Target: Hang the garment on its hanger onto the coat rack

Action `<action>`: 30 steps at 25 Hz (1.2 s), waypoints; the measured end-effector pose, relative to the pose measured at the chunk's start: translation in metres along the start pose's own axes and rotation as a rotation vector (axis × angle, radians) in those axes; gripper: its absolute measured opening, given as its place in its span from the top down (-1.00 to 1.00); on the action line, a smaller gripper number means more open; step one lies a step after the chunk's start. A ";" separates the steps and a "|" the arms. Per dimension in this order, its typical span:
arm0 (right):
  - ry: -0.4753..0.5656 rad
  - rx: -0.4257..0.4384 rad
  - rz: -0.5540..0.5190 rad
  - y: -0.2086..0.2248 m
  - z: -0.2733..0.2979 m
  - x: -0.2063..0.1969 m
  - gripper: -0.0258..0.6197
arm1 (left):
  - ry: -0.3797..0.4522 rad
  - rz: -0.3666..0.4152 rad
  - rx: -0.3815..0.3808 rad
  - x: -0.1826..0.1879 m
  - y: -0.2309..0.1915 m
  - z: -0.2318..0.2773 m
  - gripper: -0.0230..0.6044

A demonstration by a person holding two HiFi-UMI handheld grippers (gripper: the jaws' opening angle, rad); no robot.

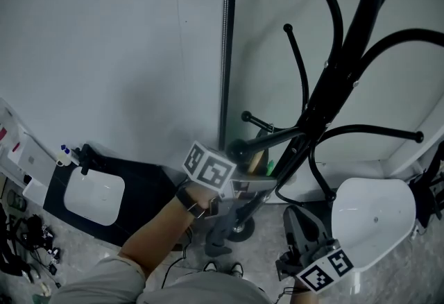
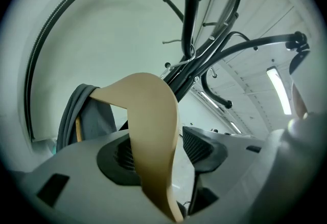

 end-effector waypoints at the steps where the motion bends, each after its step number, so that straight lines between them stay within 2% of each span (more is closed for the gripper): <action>1: 0.001 0.007 -0.001 -0.001 0.001 0.001 0.87 | 0.005 -0.003 -0.002 0.001 -0.001 -0.001 0.19; 6: 0.001 0.026 -0.001 -0.003 0.000 0.000 0.87 | 0.045 -0.027 -0.001 0.004 -0.010 -0.010 0.18; 9: 0.003 0.032 0.001 -0.002 0.000 0.001 0.87 | 0.062 -0.006 0.038 0.005 -0.007 -0.019 0.17; 13: 0.001 0.041 -0.002 -0.004 0.001 0.001 0.87 | 0.079 0.017 0.201 -0.003 -0.015 -0.040 0.17; 17: -0.015 0.057 0.000 -0.010 0.006 -0.004 0.87 | 0.191 0.068 0.432 -0.016 0.002 -0.080 0.18; 18: -0.022 0.061 0.002 -0.013 0.007 -0.006 0.87 | 0.219 0.097 0.479 -0.019 0.012 -0.089 0.26; 20: -0.038 0.065 0.002 -0.017 0.011 -0.012 0.87 | 0.251 0.163 0.550 -0.028 0.034 -0.099 0.56; 21: -0.048 0.066 0.000 -0.019 0.013 -0.015 0.87 | 0.258 0.192 0.570 -0.033 0.044 -0.099 0.70; 23: -0.066 0.067 -0.001 -0.023 0.017 -0.021 0.87 | 0.264 0.235 0.581 -0.045 0.061 -0.092 0.79; 30: -0.101 0.079 -0.015 -0.033 0.020 -0.034 0.87 | 0.310 0.254 0.577 -0.074 0.087 -0.066 0.90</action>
Point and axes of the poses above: the fingertips, and each gripper's own axes: z forward along the fingers, y to its right, x out of its top, the point moved 1 cm from there along -z, backward along the fingers, and after that the axes turned 9 degrees about -y, right-handed, at the moved point
